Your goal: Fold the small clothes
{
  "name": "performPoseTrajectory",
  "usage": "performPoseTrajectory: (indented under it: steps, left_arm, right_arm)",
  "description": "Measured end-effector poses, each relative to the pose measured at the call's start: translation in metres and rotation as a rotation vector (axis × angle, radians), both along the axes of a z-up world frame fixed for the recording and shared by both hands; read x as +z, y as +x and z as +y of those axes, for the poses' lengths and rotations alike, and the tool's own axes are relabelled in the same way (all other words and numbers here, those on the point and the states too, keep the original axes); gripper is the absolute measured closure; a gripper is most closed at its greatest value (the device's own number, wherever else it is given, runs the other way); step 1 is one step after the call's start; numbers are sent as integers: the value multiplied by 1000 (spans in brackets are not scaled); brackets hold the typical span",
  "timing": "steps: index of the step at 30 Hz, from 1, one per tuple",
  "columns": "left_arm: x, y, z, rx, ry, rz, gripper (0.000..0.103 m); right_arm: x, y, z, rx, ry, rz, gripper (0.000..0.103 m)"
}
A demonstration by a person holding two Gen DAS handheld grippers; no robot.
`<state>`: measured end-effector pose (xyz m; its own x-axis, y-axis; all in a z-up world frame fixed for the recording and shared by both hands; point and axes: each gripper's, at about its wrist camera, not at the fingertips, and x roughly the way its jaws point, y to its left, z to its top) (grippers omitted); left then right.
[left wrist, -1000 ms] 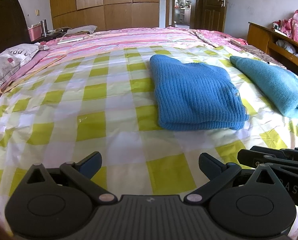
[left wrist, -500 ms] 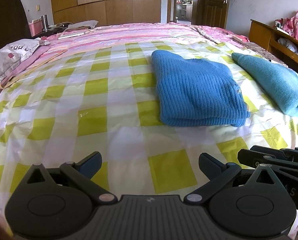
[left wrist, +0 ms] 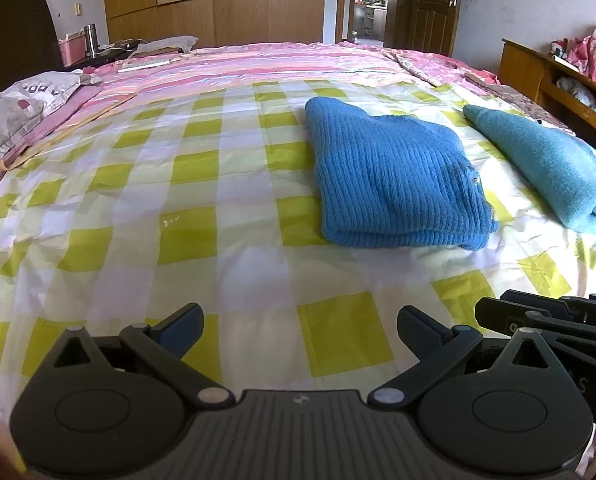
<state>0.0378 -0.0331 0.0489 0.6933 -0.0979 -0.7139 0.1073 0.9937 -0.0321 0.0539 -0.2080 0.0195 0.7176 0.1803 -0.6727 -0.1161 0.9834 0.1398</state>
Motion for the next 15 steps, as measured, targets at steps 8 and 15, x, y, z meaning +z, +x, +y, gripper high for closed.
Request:
performPoseTrajectory:
  steps: [8, 15]
  left_arm:
    - [-1, -4, -1, 1, 20, -2, 0]
    - [-4, -6, -2, 6, 56, -9, 0]
  right_arm:
    - [0, -1, 0, 1, -2, 3, 84]
    - [2, -8, 5, 14, -7, 0, 84]
